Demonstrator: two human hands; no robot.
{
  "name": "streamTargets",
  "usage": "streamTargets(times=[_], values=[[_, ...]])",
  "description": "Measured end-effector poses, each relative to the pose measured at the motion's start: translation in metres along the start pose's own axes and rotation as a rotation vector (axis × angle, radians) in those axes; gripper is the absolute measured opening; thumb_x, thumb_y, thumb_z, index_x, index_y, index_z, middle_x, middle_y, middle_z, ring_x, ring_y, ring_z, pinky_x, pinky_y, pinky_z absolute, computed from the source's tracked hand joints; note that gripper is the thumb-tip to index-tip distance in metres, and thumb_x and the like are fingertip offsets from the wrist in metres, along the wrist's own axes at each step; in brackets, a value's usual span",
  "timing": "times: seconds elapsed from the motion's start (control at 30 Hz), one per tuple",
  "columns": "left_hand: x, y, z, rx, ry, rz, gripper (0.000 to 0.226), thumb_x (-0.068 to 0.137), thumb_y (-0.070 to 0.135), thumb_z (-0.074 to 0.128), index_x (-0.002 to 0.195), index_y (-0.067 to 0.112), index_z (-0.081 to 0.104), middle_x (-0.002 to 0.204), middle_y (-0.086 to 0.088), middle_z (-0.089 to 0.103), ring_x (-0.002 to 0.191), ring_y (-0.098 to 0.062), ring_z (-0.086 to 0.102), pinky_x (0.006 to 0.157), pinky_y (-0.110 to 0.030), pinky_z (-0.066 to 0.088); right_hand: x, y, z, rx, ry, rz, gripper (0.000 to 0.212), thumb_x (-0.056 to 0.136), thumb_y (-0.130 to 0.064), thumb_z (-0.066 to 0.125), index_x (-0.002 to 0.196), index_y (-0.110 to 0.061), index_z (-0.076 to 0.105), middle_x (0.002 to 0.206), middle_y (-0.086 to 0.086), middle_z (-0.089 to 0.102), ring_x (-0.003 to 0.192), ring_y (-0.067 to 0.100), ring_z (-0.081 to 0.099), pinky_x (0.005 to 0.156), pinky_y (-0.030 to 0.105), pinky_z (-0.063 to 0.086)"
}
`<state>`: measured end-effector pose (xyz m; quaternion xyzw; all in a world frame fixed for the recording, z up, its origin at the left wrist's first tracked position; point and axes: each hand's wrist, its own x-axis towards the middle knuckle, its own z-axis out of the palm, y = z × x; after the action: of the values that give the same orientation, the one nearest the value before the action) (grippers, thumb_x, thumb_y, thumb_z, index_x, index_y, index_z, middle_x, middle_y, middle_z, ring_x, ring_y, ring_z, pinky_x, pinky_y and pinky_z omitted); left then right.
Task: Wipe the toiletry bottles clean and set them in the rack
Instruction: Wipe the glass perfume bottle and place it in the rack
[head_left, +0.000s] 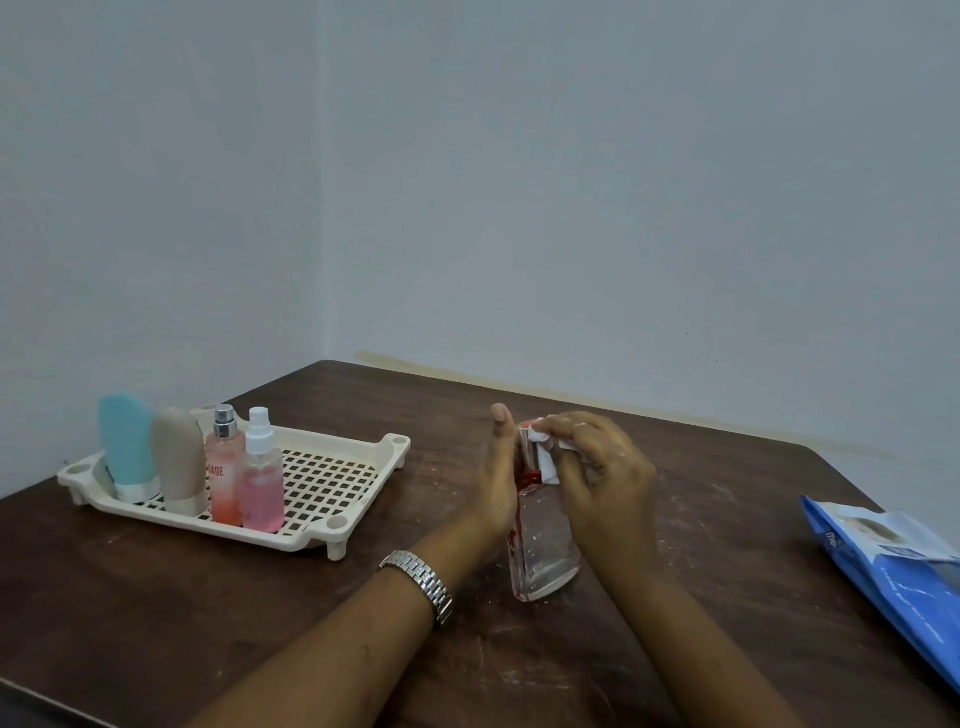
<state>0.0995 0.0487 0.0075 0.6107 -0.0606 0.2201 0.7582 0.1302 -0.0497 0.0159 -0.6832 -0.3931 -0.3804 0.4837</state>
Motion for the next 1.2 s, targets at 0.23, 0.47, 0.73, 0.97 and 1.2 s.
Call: streamTargets(times=[0.23, 0.47, 0.73, 0.97, 1.2], values=[[0.001, -0.001, -0.008, -0.016, 0.018, -0.043, 0.08, 0.074, 0.074, 0.021, 0.088, 0.016, 0.074, 0.087, -0.01, 0.074, 0.086, -0.024, 0.07, 0.07, -0.028, 0.057, -0.001, 0.0, -0.002, 0.159, -0.109, 0.252, 0.017, 0.081, -0.007, 0.069, 0.088, -0.022, 0.072, 0.083, -0.015, 0.068, 0.081, -0.008, 0.062, 0.065, 0.004, 0.045], [0.006, -0.004, -0.01, -0.063, 0.013, -0.037, 0.089, 0.074, 0.074, 0.02, 0.104, 0.003, 0.064, 0.094, -0.016, 0.071, 0.087, -0.027, 0.068, 0.074, -0.033, 0.057, 0.003, 0.007, -0.005, 0.076, -0.263, 0.307, 0.019, 0.084, -0.016, 0.067, 0.079, -0.035, 0.065, 0.082, -0.021, 0.063, 0.083, 0.002, 0.059, 0.066, 0.017, 0.043], [0.005, -0.002, -0.007, -0.061, -0.003, -0.05, 0.085, 0.078, 0.068, 0.015, 0.1, 0.003, 0.065, 0.09, -0.016, 0.07, 0.081, -0.024, 0.069, 0.073, -0.032, 0.057, 0.002, 0.011, -0.004, 0.012, -0.299, 0.281, 0.011, 0.087, -0.018, 0.062, 0.083, -0.028, 0.064, 0.086, -0.015, 0.059, 0.085, 0.009, 0.056, 0.07, 0.028, 0.047], [0.009, -0.005, -0.01, -0.173, 0.051, -0.102, 0.082, 0.086, 0.068, 0.012, 0.084, 0.002, 0.062, 0.07, -0.011, 0.067, 0.064, -0.02, 0.067, 0.06, -0.027, 0.056, -0.002, 0.007, -0.005, -0.041, -0.339, 0.102, 0.016, 0.08, -0.007, 0.068, 0.083, -0.022, 0.068, 0.083, -0.017, 0.058, 0.081, -0.003, 0.055, 0.065, 0.004, 0.037], [0.01, -0.005, -0.009, -0.314, 0.082, -0.142, 0.079, 0.087, 0.068, 0.018, 0.063, 0.009, 0.065, 0.058, -0.008, 0.063, 0.055, -0.016, 0.064, 0.052, -0.023, 0.054, -0.002, -0.007, -0.001, -0.071, -0.472, -0.045, 0.02, 0.078, -0.003, 0.067, 0.09, -0.018, 0.073, 0.092, -0.013, 0.06, 0.09, 0.005, 0.055, 0.077, 0.012, 0.04]])
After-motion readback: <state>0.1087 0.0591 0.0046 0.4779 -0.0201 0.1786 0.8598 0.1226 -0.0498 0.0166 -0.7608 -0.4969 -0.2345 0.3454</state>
